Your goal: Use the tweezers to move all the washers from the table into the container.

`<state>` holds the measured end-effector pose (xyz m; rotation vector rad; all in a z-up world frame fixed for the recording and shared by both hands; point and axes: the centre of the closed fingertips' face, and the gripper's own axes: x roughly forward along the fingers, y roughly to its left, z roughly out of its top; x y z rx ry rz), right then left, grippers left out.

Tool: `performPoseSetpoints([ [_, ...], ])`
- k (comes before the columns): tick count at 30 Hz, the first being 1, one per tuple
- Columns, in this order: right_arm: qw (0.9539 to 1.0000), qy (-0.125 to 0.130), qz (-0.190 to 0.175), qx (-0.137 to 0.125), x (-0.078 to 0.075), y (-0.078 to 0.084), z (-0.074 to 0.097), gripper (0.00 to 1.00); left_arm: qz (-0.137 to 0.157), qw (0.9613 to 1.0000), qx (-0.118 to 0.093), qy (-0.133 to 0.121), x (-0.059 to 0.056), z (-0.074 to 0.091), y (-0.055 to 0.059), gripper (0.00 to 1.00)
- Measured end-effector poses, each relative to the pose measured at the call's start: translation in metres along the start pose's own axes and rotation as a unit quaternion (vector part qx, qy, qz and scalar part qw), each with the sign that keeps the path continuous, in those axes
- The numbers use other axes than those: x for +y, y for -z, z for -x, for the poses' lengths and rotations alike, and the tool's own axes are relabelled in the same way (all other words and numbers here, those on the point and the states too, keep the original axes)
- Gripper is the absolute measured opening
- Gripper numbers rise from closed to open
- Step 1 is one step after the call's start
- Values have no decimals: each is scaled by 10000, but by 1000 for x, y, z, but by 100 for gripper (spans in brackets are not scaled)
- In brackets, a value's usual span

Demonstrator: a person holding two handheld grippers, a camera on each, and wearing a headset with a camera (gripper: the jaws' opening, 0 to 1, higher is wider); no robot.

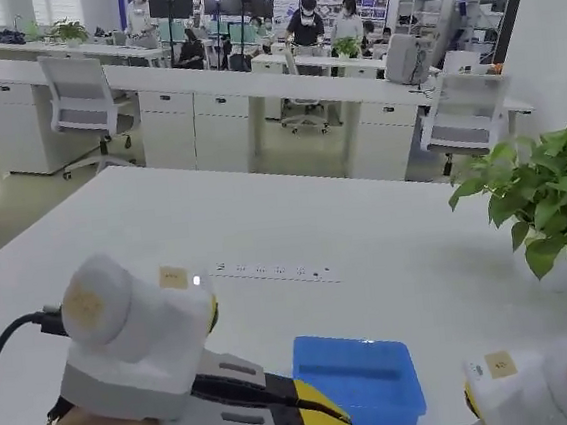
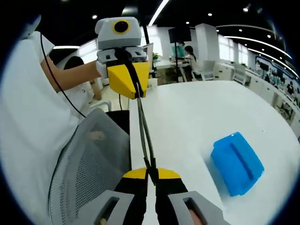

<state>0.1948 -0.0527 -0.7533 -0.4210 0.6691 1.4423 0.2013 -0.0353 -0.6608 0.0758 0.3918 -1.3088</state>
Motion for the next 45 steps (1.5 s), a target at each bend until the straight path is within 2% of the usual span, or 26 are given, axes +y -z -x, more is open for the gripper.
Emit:
performPoseSetpoints([
  [4,9993,122,215,295,-6,8,0,1,-14,9997,210,-100,6,-2,11,0],
  [8,9980,248,281,506,-15,17,2,1,-106,9990,401,-168,10,-8,21,0],
  [12,9953,295,467,800,-18,29,3,1,-192,9974,693,-93,10,-16,34,0],
  [15,9934,308,537,969,-22,37,3,0,-227,9965,807,-30,12,-21,39,0],
  [16,9929,308,547,1009,-23,39,3,1,-250,9959,872,-11,13,-23,41,0],
  [19,9904,340,660,1169,-28,48,4,1,-375,9916,1235,33,18,-28,56,0],
  [21,9884,357,735,1284,-31,53,5,1,-383,9906,1316,34,20,-32,61,0],
  [23,9849,380,851,1459,-36,61,3,1,-439,9878,1493,36,24,-38,70,0],
  [24,9832,419,908,1530,-39,65,1,1,-504,9854,1627,11,26,-39,75,0],
  [25,9823,436,929,1569,-41,68,0,1,-633,9814,1812,-21,30,-42,83,0],
  [26,9807,452,964,1637,-45,72,-2,1,-662,9796,1895,-24,31,-45,87,0],
  [30,9776,495,914,1832,-57,88,-9,1,-707,9764,2040,-115,40,-59,104,0],
  [31,9772,517,928,1840,-61,93,-12,1,-781,9735,2142,-177,44,-62,111,0],
  [33,9761,560,858,1915,-66,101,-18,2,-799,9716,2215,-218,48,-67,118,0],
  [35,9747,623,854,1972,-72,108,-23,2,-822,9682,2348,-259,55,-72,129,0],
  [38,9720,670,843,2088,-79,117,-30,2,-929,9615,2568,-297,65,-79,145,0],
  [41,9683,740,907,2207,-85,125,-35,2,-935,9596,2637,-310,70,-83,152,0],
  [43,9677,782,807,2256,-87,129,-37,3,-948,9566,2741,-294,72,-86,158,0],
  [45,9689,932,707,2181,-90,128,-35,5,-1028,9512,2892,-319,76,-87,164,0],
])
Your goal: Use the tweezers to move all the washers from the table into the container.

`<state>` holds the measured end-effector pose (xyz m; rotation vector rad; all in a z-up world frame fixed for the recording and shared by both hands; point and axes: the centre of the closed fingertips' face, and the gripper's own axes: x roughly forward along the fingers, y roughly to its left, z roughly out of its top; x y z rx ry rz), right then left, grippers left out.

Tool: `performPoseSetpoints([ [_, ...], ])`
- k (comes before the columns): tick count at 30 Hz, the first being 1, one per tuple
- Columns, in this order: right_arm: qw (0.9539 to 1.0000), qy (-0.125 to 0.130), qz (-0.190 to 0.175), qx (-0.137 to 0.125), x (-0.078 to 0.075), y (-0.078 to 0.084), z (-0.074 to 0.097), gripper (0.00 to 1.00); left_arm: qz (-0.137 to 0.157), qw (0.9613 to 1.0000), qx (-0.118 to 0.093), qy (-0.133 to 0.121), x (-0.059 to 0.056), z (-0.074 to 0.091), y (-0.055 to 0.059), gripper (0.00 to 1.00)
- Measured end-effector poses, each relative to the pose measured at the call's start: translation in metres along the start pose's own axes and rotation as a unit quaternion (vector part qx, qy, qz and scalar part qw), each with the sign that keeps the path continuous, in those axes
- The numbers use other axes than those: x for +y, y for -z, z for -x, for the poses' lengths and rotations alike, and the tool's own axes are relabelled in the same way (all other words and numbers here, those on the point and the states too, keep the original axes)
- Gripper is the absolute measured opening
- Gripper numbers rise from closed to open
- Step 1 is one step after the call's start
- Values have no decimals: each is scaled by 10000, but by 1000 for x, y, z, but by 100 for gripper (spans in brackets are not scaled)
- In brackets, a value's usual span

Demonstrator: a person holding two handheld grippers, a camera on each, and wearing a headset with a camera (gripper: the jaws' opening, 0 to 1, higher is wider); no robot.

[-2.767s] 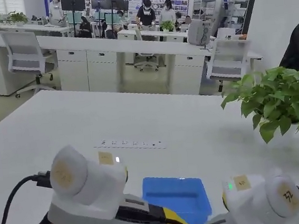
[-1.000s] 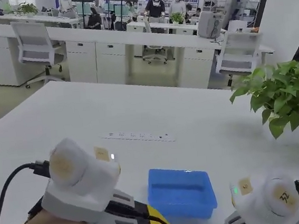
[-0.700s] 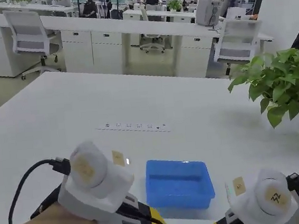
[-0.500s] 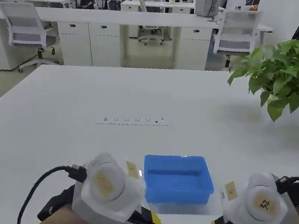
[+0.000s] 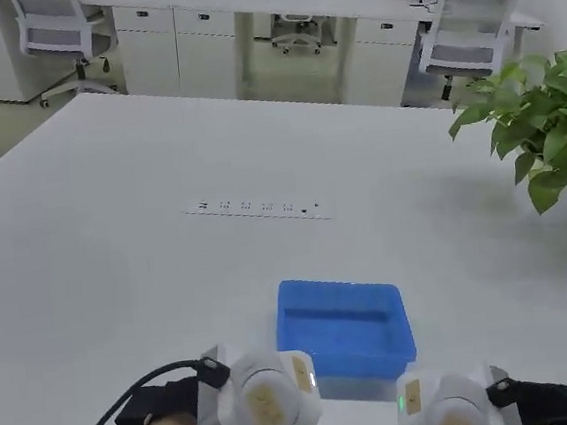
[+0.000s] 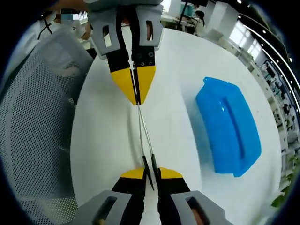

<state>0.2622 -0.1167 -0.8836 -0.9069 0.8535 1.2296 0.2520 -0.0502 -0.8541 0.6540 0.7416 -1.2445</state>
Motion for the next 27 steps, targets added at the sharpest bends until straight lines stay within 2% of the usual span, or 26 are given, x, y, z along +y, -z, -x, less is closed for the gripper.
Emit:
performPoseSetpoints([
  [3,9995,-15,-303,-62,0,2,2,7,82,9999,-33,64,2,-4,1,0],
  [7,9972,185,-667,-273,-4,-2,11,8,-111,9998,179,47,2,-9,8,0],
  [10,9921,301,-1100,-518,-2,-4,24,11,-35,9997,218,85,5,-10,11,0],
  [12,9865,425,-1422,-697,-1,-5,32,12,-196,9993,301,54,7,-10,13,0],
  [14,9771,466,-1855,-929,5,-6,42,16,-320,9985,438,56,8,-12,15,0],
  [15,9697,571,-2114,-1080,8,-7,51,17,-323,9983,480,62,9,-12,15,0],
  [18,9540,814,-2542,-1364,14,-8,69,24,-370,9972,642,105,10,-16,20,0],
  [19,9391,975,-2905,-1556,14,-10,77,28,-391,9968,687,113,10,-16,21,0],
  [21,9208,1193,-3298,-1705,18,-7,89,38,-448,9958,784,144,9,-16,23,0],
  [22,9168,1319,-3322,-1780,18,-7,95,39,-468,9957,782,152,9,-16,22,0],
  [23,9098,1577,-3344,-1887,16,-5,104,39,-473,9952,840,171,10,-16,21,0],
  [24,9040,1682,-3415,-1946,17,-4,110,39,-491,9947,888,166,11,-16,22,0],
  [26,8897,1710,-3691,-2073,22,-3,118,45,-634,9927,1012,161,11,-17,23,0],
  [27,8849,1762,-3756,-2118,23,-2,122,49,-660,9926,1006,160,10,-17,23,0],
])
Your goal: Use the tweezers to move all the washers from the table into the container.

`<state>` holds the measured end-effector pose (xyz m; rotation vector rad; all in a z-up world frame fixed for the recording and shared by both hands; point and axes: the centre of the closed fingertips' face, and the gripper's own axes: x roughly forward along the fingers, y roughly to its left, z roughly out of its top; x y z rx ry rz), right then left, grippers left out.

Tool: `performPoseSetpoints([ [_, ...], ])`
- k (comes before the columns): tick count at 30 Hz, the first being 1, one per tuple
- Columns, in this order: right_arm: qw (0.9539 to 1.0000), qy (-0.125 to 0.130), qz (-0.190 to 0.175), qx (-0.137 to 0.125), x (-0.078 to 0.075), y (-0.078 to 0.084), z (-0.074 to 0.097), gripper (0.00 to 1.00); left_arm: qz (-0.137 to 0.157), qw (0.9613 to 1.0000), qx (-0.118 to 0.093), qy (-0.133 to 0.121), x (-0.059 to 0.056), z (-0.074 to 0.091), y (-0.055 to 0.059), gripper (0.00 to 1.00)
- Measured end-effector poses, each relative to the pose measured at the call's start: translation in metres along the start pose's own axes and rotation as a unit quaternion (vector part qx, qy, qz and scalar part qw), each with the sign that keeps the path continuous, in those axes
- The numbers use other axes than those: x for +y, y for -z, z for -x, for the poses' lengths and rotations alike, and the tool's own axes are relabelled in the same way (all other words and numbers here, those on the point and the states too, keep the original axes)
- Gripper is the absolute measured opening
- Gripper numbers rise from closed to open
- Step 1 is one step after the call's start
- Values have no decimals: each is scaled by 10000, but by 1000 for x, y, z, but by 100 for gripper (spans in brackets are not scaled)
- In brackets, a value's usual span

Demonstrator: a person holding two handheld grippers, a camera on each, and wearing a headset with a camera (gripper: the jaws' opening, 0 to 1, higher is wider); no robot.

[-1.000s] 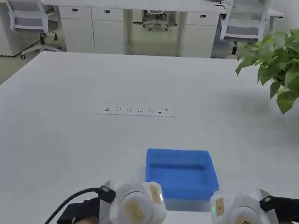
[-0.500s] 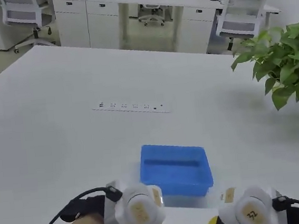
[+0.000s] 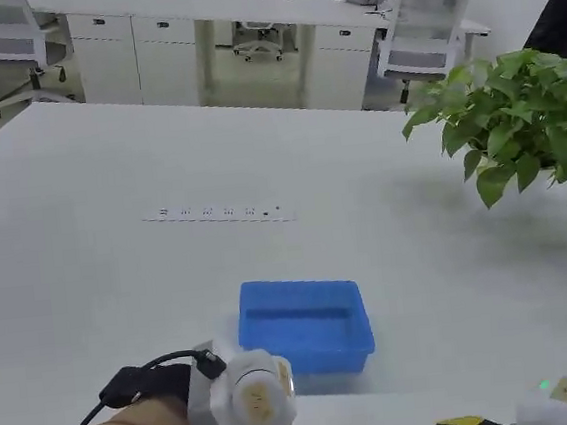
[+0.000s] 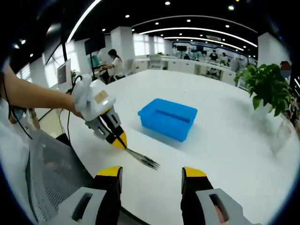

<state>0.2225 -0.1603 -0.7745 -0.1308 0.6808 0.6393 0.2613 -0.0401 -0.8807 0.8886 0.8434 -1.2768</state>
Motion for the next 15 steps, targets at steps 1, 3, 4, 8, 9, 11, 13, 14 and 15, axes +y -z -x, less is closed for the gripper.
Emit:
performPoseSetpoints([
  [1,9999,68,-88,-46,-1,0,5,53,9,10000,23,-6,0,0,0,0],
  [3,9995,239,-156,-105,-4,1,12,58,28,10000,52,-10,0,0,0,0],
  [4,9994,299,-138,-110,-5,2,14,60,117,9999,69,-15,1,0,1,0],
  [8,9988,400,-215,-154,-6,7,23,55,505,9987,53,53,-2,1,1,1],
  [9,9987,428,-218,-172,-7,7,24,56,686,9976,26,-16,0,1,1,3],
  [11,9983,465,-260,-222,-9,6,24,61,792,9967,-49,-194,5,2,3,9],
  [13,9981,503,-253,-250,-10,6,25,64,1251,9921,-22,-118,3,5,8,18],
  [14,9978,557,-241,-279,-12,5,25,66,1351,9907,-54,-145,3,6,10,21],
  [15,9977,565,-225,-303,-12,4,25,68,1522,9880,-156,-209,3,9,13,22],
])
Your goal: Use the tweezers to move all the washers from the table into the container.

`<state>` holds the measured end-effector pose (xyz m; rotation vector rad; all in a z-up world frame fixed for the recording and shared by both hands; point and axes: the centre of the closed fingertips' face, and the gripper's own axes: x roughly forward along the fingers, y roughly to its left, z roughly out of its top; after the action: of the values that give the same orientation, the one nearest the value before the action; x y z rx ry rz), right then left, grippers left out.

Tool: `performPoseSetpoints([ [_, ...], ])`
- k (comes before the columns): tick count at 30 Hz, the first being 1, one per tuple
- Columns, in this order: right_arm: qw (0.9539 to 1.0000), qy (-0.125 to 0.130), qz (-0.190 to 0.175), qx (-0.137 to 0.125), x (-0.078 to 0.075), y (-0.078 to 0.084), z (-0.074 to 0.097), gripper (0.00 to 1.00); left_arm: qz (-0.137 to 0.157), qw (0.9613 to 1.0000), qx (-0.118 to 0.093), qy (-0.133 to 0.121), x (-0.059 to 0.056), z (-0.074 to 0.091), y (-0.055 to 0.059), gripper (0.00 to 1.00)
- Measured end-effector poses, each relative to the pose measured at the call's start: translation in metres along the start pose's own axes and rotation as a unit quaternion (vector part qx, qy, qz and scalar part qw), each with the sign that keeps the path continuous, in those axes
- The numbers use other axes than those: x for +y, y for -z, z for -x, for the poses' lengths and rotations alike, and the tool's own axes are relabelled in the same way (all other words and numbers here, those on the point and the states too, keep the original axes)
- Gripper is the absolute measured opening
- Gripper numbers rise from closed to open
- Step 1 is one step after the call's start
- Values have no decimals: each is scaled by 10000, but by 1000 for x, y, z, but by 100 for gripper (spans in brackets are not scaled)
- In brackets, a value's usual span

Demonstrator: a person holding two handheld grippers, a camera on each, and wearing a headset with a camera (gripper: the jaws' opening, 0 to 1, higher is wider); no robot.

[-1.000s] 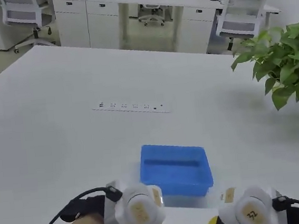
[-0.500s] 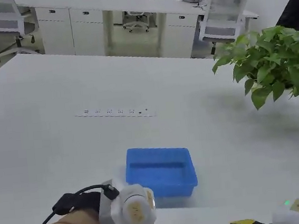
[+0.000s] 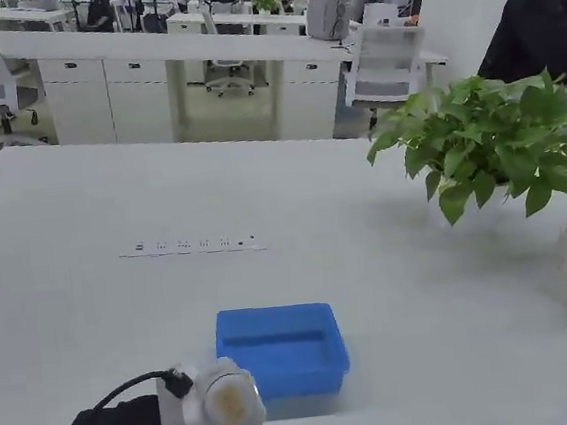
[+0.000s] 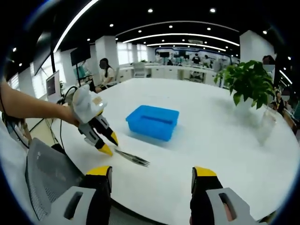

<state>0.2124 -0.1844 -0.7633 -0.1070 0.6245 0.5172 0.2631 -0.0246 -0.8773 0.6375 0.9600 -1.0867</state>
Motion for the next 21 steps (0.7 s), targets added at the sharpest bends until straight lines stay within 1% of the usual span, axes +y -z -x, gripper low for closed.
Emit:
performPoseSetpoints([
  [1,10000,12,-2,-10,-1,0,0,69,150,9998,-121,-104,2,3,0,23],
  [2,10000,28,1,-12,-2,1,-1,71,334,9991,-212,-139,3,6,2,24],
  [3,10000,34,13,-10,-2,1,-1,72,734,9964,-392,-138,2,10,3,26],
  [4,10000,47,49,-10,-3,1,-1,72,996,9934,-556,-112,0,13,3,30],
  [5,9999,79,72,-25,-4,1,-1,72,1344,9884,-685,-188,1,18,6,33],
  [6,9999,75,81,-29,-4,1,-1,73,1484,9856,-775,-215,1,22,8,37],
  [7,10000,64,64,-20,-4,1,-2,74,1684,9800,-1011,-321,2,30,8,40],
  [8,10000,51,27,18,-3,3,-3,76,1863,9754,-1115,-386,2,35,11,41],
  [9,10000,31,25,52,-2,5,-5,77,2156,9667,-1296,-460,3,43,13,43],
  [11,9999,28,113,87,0,6,-6,79,2532,9536,-1512,-603,5,58,18,50],
  [12,9998,15,155,106,2,6,-7,81,2719,9448,-1659,-770,7,70,23,52],
  [13,9998,12,171,112,4,7,-7,83,2845,9382,-1740,-927,9,78,27,55],
  [14,9998,13,181,105,4,6,-7,84,2986,9291,-1866,-1132,12,90,33,56],
  [15,9998,6,174,98,4,6,-7,85,3056,9259,-1876,-1191,12,93,36,57],
  [16,9998,7,147,95,4,6,-7,86,3268,9138,-1982,-1377,14,104,44,58],
  [17,9999,5,120,94,4,6,-8,85,3386,9044,-2091,-1542,17,112,48,59],
  [18,10000,9,60,67,3,6,-8,86,3504,8941,-2167,-1758,18,122,55,59],
  [19,10000,12,25,50,3,5,-8,87,3558,8896,-2179,-1858,18,128,60,60],
  [20,10000,21,-21,54,2,5,-8,87,3583,8846,-2153,-2068,17,136,67,63],
  [21,10000,30,-43,47,1,5,-8,88,3603,8804,-2128,-2232,18,141,72,66],
])
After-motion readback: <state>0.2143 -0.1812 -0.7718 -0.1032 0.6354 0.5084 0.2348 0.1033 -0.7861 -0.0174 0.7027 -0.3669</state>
